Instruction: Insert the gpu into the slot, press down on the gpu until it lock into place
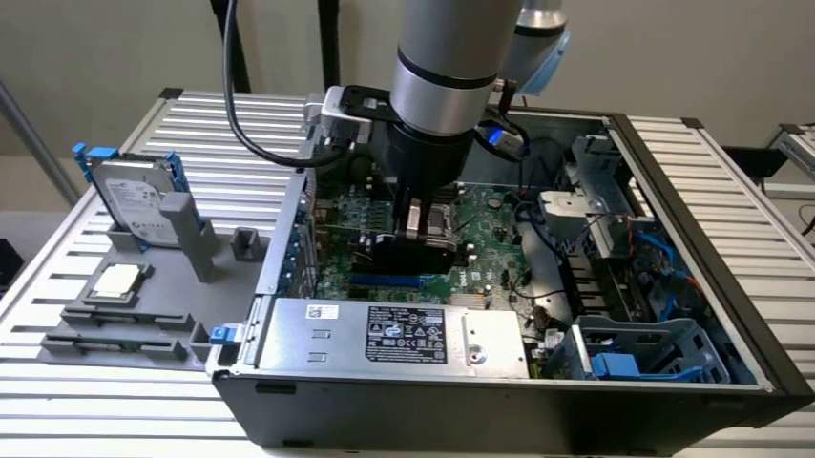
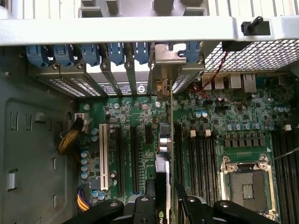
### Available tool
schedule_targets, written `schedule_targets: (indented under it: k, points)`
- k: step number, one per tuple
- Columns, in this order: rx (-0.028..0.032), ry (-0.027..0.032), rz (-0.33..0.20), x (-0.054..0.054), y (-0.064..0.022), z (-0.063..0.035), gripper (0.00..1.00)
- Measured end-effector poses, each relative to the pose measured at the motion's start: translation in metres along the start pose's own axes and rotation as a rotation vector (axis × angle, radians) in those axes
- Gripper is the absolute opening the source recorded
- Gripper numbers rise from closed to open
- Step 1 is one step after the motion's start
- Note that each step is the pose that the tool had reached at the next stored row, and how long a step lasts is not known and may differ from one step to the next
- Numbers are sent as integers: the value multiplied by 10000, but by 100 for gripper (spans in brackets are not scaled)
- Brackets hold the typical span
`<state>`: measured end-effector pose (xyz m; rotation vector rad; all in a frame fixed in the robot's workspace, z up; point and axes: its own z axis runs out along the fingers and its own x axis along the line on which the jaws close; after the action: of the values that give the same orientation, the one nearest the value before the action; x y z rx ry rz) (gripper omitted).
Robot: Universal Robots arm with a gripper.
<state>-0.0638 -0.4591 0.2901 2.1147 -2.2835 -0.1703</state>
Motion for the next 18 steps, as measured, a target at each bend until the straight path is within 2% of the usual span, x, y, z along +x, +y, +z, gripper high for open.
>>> schedule_targets:
  k: [5, 18]
  points:
    - [0, -4, 1, 4, -8, 83, 26]
    - [0, -3, -4, -1, -10, 109, 26]
